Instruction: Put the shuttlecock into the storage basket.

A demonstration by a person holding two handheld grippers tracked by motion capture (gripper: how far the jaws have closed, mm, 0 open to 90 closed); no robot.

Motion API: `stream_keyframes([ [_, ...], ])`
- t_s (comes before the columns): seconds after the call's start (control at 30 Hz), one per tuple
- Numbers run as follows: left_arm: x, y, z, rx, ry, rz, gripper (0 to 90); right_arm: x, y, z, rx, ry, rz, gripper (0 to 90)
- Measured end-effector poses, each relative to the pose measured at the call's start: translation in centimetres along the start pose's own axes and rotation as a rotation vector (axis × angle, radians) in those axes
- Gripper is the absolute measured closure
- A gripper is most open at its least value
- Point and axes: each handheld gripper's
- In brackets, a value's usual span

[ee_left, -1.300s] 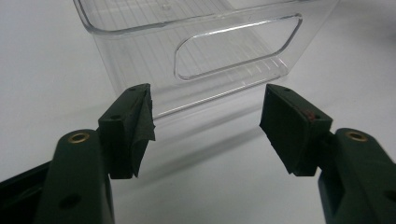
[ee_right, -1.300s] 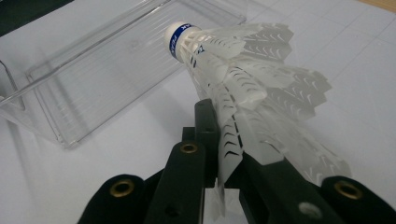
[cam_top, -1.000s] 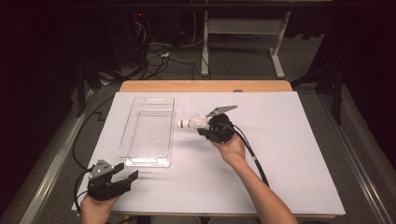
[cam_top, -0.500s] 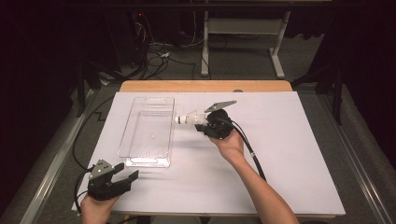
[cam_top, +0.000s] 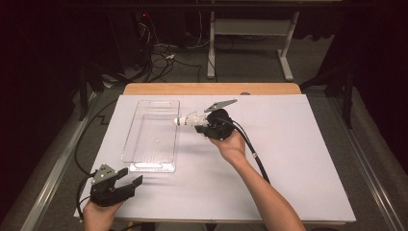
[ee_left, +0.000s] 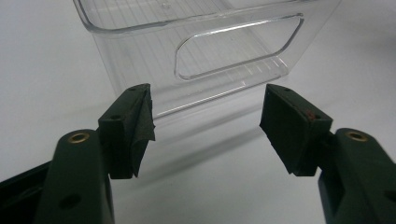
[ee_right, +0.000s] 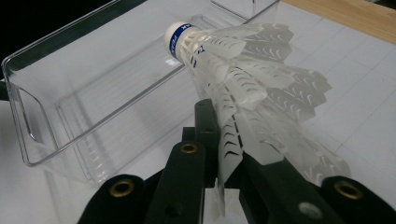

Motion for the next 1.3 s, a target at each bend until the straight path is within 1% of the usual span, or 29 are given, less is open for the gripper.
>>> stream_keyframes([
  [0.23,0.0,0.0,0.0,0.000,0.001,-0.001,35.1,-0.7,-0.5,0.8,0.000,-0.005,0.010,89.2],
  [0.33,0.0,0.0,0.0,0.000,0.000,-0.001,35.1,-1.1,-0.5,1.1,0.009,-0.013,0.010,89.2],
  [0.4,0.0,0.0,0.0,-0.001,0.000,-0.001,35.1,-1.4,-0.6,1.3,0.000,-0.018,0.011,89.2],
  [0.43,0.0,0.0,0.0,-0.001,0.000,-0.001,35.1,-1.6,-0.5,1.4,0.009,-0.015,0.012,89.2],
  [0.6,0.0,0.0,0.0,-0.001,0.000,-0.003,35.1,-2.1,-0.8,2.2,0.010,-0.009,0.012,89.2],
  [0.7,0.0,0.0,0.0,-0.001,0.001,-0.003,35.1,-2.5,-1.0,2.6,0.016,-0.015,0.014,89.2],
  [0.77,0.0,0.0,0.0,-0.001,0.001,-0.003,35.1,-2.8,-1.2,2.8,0.012,-0.027,0.013,89.2],
  [0.87,0.0,-0.1,0.0,-0.001,-0.002,-0.001,35.1,-3.2,-1.4,3.1,0.018,-0.024,0.016,89.2],
  [1.03,0.0,-0.1,0.0,0.002,0.000,-0.001,35.1,-3.7,-1.7,3.5,0.031,-0.037,0.020,89.2],
  [1.3,0.0,-0.1,0.0,0.001,-0.001,-0.003,35.1,-4.4,-1.9,4.2,0.028,-0.039,0.021,89.2],
])
Point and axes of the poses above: each handheld gripper's, and its own axes: x roughly backward along the jaws, z roughly out of its top, y roughly to its right, and after that the axes turned 1 degree about x, right-handed
